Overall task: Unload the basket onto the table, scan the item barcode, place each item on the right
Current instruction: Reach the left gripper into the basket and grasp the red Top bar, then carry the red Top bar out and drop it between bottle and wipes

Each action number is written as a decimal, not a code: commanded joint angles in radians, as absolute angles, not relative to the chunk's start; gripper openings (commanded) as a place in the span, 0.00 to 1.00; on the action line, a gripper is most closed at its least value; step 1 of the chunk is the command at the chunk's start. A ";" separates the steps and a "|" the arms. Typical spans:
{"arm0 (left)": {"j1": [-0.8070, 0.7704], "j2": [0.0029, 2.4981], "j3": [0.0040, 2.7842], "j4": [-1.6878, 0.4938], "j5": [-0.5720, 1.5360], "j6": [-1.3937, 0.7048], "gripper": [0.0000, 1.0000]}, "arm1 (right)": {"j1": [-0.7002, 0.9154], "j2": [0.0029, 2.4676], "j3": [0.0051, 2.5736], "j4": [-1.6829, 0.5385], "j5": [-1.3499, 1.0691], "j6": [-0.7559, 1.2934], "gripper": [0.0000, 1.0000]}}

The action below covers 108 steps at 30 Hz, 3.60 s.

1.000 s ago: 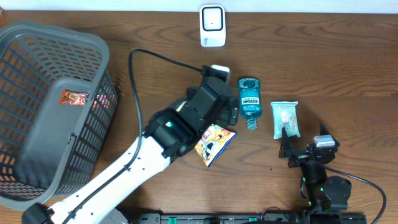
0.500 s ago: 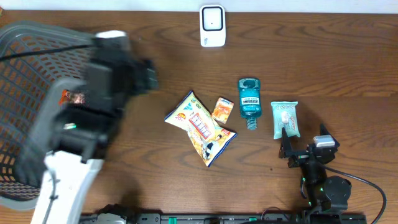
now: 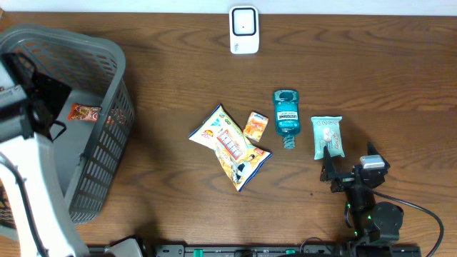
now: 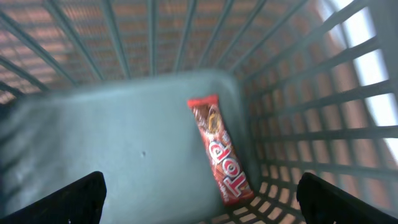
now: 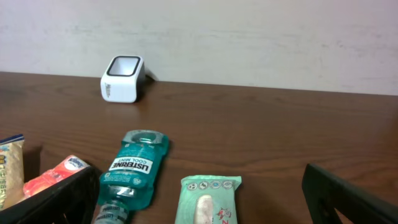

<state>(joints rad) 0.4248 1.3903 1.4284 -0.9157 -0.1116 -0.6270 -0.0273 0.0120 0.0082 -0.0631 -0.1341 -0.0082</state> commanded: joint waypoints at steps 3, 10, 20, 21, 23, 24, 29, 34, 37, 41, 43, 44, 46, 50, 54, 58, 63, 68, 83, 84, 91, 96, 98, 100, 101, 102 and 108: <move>0.426 1.588 1.415 -0.919 -0.023 -0.649 0.98 | -0.012 0.006 0.006 -0.065 -0.130 0.002 0.99; 0.421 1.854 1.415 -0.904 -0.006 -0.653 0.98 | -0.012 0.006 0.006 -0.065 -0.130 0.002 0.99; 0.376 2.048 1.415 -0.817 0.019 -0.653 0.98 | -0.012 0.006 0.006 -0.065 -0.130 0.002 0.99; 0.372 2.051 1.415 -0.814 0.019 -0.653 0.98 | -0.012 0.006 0.006 -0.065 -0.130 0.002 0.99; 0.359 2.056 1.415 -0.813 0.015 -0.652 0.98 | -0.012 0.006 0.006 -0.065 -0.130 0.002 0.99; 0.356 2.056 1.415 -0.813 0.015 -0.652 0.98 | -0.012 0.006 0.006 -0.065 -0.130 0.002 0.99; 0.355 2.056 1.415 -0.839 -0.017 -0.649 0.27 | -0.012 0.006 0.006 -0.065 -0.130 0.002 0.99; 0.355 2.056 1.414 -0.984 -0.302 -0.786 0.08 | -0.012 0.006 0.006 -0.065 -0.130 0.002 0.99; 0.364 2.056 1.408 -1.159 -0.459 -1.038 0.07 | -0.012 0.006 0.006 -0.065 -0.130 0.002 0.99; 0.367 2.053 1.408 -1.257 -0.458 -1.154 0.07 | -0.012 0.006 0.006 -0.065 -0.130 0.002 0.99; 0.367 2.045 1.408 -1.257 -0.458 -1.153 0.07 | -0.012 0.006 0.006 -0.065 -0.130 0.002 0.99; 0.367 2.036 1.408 -1.256 -0.458 -1.153 0.07 | -0.012 0.006 0.006 -0.065 -0.130 0.002 0.99; 0.367 2.020 1.409 -1.254 -0.458 -1.152 0.07 | -0.012 0.006 0.006 -0.065 -0.130 0.002 0.99; 0.367 1.952 1.409 -1.208 -0.457 -1.074 0.08 | -0.012 0.006 0.006 -0.065 -0.130 0.002 0.99; 0.368 1.896 1.409 -1.223 -0.439 -1.074 0.83 | -0.012 0.006 0.006 -0.065 -0.130 0.002 0.99; 0.370 1.895 1.397 -1.232 -0.388 -1.075 0.99 | -0.012 0.006 0.006 -0.065 -0.130 0.002 0.99; 0.370 1.895 1.284 -1.134 -0.370 -1.074 0.99 | -0.012 0.006 0.006 -0.065 -0.130 0.002 0.99; 0.370 1.895 1.148 -0.968 -0.309 -1.074 0.99 | -0.012 0.006 0.006 -0.065 -0.130 0.002 0.99; 0.370 1.895 0.791 -0.543 -0.140 -1.074 0.56 | -0.012 0.006 0.006 -0.065 -0.130 0.002 0.99; 0.370 1.895 0.791 -0.544 -0.140 -1.056 0.33 | -0.012 0.006 0.006 -0.065 -0.130 0.002 0.99; 0.370 1.878 0.897 -0.601 -0.142 -0.910 0.07 | -0.012 0.006 0.006 -0.065 -0.130 0.002 0.99; 0.370 1.785 1.066 -0.740 -0.142 -0.863 0.07 | -0.012 0.006 0.006 -0.065 -0.130 0.002 0.99; 0.370 1.729 1.130 -0.781 -0.142 -0.845 0.07 | -0.012 0.006 0.006 -0.065 -0.130 0.002 0.99; 0.370 1.656 1.190 -0.813 -0.142 -0.822 0.07 | -0.012 0.006 0.006 -0.065 -0.130 0.002 0.99; 0.370 1.615 1.214 -0.820 -0.142 -0.815 0.07 | -0.012 0.006 0.006 -0.065 -0.130 0.002 0.99; 0.370 1.566 1.235 -0.822 -0.142 -0.811 0.07 | -0.012 0.006 0.006 -0.065 -0.130 0.002 0.99; 0.370 1.272 1.292 -0.772 -0.149 -0.813 0.07 | -0.012 0.006 0.006 -0.065 -0.130 0.002 0.99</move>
